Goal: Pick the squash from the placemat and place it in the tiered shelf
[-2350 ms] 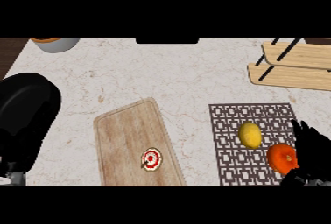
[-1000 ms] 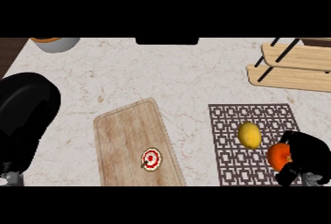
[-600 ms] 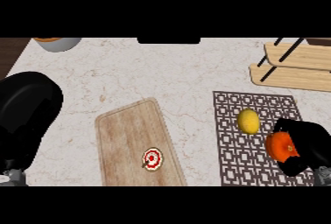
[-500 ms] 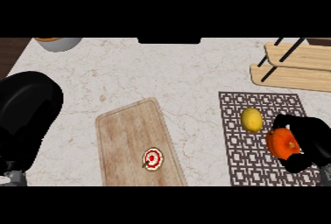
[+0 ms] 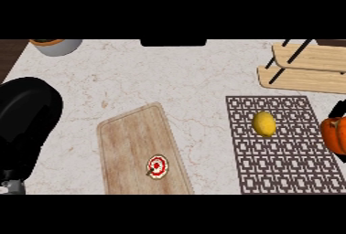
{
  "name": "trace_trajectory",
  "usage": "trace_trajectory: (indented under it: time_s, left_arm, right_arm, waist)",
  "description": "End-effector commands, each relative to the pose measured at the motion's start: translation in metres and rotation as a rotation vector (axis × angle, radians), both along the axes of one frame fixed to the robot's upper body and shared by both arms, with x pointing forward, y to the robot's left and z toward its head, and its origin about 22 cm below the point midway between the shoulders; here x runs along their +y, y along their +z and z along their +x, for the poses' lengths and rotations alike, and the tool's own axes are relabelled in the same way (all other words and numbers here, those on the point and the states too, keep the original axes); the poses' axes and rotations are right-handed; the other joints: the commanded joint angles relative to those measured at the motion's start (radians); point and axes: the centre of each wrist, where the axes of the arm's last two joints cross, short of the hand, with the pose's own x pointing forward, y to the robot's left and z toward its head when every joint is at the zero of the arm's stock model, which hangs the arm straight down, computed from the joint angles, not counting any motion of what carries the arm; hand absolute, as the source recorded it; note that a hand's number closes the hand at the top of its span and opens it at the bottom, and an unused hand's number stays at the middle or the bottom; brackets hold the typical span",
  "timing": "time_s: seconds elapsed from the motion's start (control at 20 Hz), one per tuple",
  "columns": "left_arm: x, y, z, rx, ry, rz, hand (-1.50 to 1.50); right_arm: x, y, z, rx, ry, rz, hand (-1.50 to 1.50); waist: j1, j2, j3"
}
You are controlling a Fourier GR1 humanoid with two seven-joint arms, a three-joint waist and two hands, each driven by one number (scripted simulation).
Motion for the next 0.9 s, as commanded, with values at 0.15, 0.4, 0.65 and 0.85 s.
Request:
trace_trajectory:
  time_s: [0.15, 0.4, 0.65, 0.85]
  left_arm:
    - [0.004, -0.009, 0.001, -0.007, 0.026, -0.006, 0.00]
    - [0.007, -0.015, -0.003, 0.015, 0.018, 0.015, 0.00]
    - [-0.021, -0.007, -0.010, -0.006, 0.000, -0.001, 0.00]
    - [-0.004, -0.004, -0.011, 0.025, -0.002, -0.007, 0.00]
  right_arm:
    - [-0.035, 0.071, -0.022, -0.032, 0.019, 0.271, 1.50]
    - [-0.059, 0.108, -0.039, -0.089, -0.022, 0.420, 1.50]
    - [-0.070, 0.148, -0.062, -0.153, -0.057, 0.433, 1.50]
    - [-0.067, 0.176, -0.067, -0.235, -0.090, 0.468, 1.50]
  waist:
    - [-0.022, -0.003, -0.002]
    - [-0.013, -0.001, -0.002]
    - [-0.002, -0.002, 0.000]
    - [0.005, 0.000, 0.000]
